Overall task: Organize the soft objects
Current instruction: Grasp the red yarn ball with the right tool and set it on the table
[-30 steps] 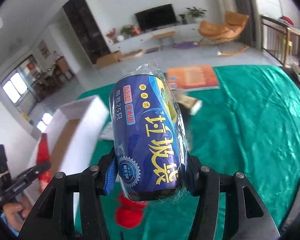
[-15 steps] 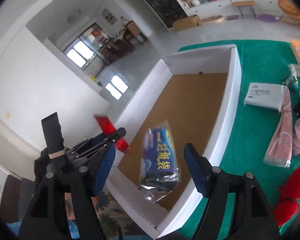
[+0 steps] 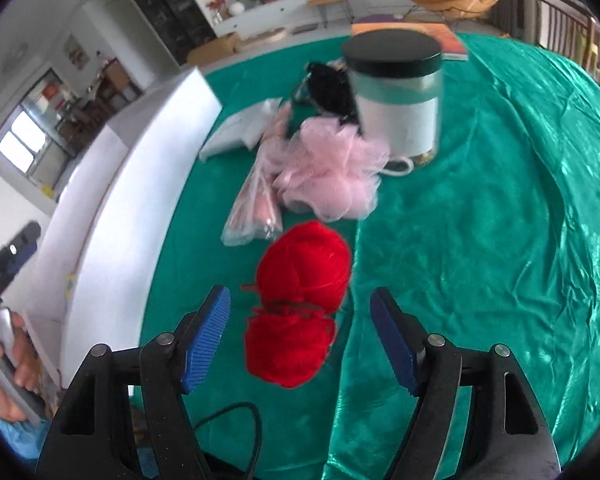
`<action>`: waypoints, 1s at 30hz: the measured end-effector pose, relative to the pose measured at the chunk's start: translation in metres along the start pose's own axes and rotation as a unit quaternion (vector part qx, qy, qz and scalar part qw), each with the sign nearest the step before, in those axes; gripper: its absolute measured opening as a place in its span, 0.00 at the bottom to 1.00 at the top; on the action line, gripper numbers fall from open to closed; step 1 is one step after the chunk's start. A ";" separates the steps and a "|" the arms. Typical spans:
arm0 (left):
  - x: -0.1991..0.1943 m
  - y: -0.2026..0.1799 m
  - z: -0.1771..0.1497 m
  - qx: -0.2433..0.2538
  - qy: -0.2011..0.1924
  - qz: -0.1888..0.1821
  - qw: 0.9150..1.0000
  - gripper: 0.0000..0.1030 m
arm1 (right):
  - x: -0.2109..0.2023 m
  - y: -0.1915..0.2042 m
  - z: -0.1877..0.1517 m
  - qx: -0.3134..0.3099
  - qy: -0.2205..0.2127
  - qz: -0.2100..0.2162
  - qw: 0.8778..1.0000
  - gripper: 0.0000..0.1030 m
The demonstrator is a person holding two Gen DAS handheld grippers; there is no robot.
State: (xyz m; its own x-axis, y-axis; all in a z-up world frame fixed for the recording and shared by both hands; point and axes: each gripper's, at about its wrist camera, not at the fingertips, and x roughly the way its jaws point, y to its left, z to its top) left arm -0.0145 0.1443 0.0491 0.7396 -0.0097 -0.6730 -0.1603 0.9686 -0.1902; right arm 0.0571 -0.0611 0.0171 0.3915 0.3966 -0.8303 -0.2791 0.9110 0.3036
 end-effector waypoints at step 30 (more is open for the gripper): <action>0.135 -0.142 -0.087 0.178 0.096 0.003 0.979 0.97 | 0.002 -0.139 -0.019 0.053 -0.064 -0.180 0.980 0.72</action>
State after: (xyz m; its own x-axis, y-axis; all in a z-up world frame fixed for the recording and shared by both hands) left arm 0.0510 -0.0160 -0.0771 0.5969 -0.0182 -0.8021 0.1000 0.9936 0.0518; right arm 0.0795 -0.1890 -0.0354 0.5574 0.0514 -0.8287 -0.0119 0.9985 0.0539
